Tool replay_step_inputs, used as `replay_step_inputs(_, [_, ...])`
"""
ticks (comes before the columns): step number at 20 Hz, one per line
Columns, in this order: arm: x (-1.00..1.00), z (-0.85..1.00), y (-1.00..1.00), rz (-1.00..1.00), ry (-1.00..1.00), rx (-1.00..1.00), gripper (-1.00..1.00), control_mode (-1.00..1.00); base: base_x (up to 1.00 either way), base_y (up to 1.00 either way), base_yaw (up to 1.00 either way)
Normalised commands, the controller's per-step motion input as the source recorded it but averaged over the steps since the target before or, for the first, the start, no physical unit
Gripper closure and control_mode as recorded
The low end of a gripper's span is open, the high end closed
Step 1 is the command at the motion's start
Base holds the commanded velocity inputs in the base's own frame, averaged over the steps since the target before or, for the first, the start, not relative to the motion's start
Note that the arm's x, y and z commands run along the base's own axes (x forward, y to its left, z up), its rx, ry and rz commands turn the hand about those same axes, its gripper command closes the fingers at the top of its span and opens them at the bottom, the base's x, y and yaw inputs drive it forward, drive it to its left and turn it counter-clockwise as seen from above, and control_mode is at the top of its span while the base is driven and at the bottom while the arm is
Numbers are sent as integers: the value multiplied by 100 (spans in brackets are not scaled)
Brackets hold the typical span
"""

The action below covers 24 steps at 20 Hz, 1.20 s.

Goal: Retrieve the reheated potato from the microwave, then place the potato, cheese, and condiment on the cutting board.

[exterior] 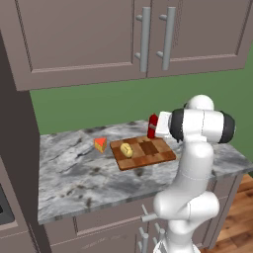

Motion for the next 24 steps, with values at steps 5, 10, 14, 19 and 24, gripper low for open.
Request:
replay_step_inputs(5, [-48, 23, 11, 0, 0, 0, 100, -100, 0, 0, 0])
replay_step_inputs(10, [-37, 2, 18, 1, 0, 0, 100, -100, 0, 0, 0])
replay_step_inputs(14, [-18, -1, 30, 2, 0, 0, 100, -100, 0, 0, 0])
replay_step_inputs(19, [-26, -6, 28, 3, 0, 2, 100, -100, 0, 0, 0])
replay_step_inputs(24, [-29, -6, 22, 4, 3, 0, 100, -100, 0, 0, 0])
